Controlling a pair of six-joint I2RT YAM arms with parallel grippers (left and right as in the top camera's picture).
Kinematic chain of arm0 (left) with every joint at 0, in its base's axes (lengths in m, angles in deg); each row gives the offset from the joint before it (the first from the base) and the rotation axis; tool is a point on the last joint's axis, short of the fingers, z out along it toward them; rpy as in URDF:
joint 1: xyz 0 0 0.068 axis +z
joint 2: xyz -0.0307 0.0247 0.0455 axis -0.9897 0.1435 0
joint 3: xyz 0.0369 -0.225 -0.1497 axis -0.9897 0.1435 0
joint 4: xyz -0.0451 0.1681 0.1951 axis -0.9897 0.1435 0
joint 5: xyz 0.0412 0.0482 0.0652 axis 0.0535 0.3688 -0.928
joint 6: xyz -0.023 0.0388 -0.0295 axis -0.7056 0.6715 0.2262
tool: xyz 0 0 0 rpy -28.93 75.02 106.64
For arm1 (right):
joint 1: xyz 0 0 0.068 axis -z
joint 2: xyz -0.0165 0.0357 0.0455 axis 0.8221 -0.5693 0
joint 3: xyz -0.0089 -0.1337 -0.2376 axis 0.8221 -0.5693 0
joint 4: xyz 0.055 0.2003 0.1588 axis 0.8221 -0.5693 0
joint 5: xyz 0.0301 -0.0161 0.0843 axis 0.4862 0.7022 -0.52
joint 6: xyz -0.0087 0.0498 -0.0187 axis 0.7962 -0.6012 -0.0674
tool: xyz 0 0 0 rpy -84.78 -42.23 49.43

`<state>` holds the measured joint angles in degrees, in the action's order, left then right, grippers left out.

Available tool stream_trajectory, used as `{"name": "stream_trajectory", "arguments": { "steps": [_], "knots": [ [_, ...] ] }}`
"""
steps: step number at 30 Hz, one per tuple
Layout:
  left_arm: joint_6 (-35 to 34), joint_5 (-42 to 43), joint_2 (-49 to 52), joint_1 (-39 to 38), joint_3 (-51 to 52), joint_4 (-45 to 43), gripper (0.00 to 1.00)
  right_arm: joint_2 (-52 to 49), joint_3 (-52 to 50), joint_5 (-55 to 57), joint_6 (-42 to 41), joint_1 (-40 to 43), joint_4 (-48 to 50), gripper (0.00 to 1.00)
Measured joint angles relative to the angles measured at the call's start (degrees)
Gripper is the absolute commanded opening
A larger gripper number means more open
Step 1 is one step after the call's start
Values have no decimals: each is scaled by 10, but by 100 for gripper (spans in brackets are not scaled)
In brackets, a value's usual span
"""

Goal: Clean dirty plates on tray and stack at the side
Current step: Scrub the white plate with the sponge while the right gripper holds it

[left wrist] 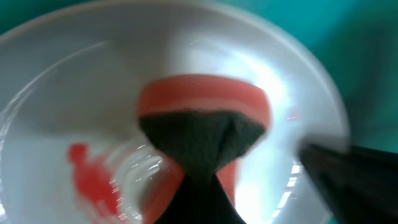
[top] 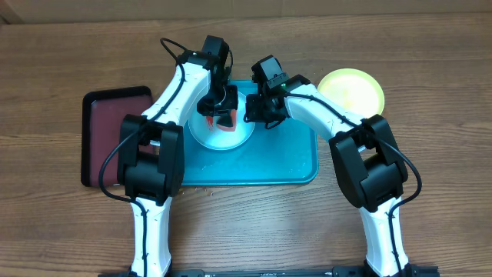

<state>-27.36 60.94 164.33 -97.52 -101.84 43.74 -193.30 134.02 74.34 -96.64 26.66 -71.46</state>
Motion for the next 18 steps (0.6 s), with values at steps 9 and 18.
{"name": "stream_trajectory", "arguments": {
  "steps": [9, 18],
  "knots": [
    [0, -158, 0, 0, 0, 63, 5, 0, 0, 0, 0, 0, 1, 6],
    [-2, -216, 5, 1, -3, 35, 4, 0, 0, 0, 0, 0, 3, 6]
  ]
}}
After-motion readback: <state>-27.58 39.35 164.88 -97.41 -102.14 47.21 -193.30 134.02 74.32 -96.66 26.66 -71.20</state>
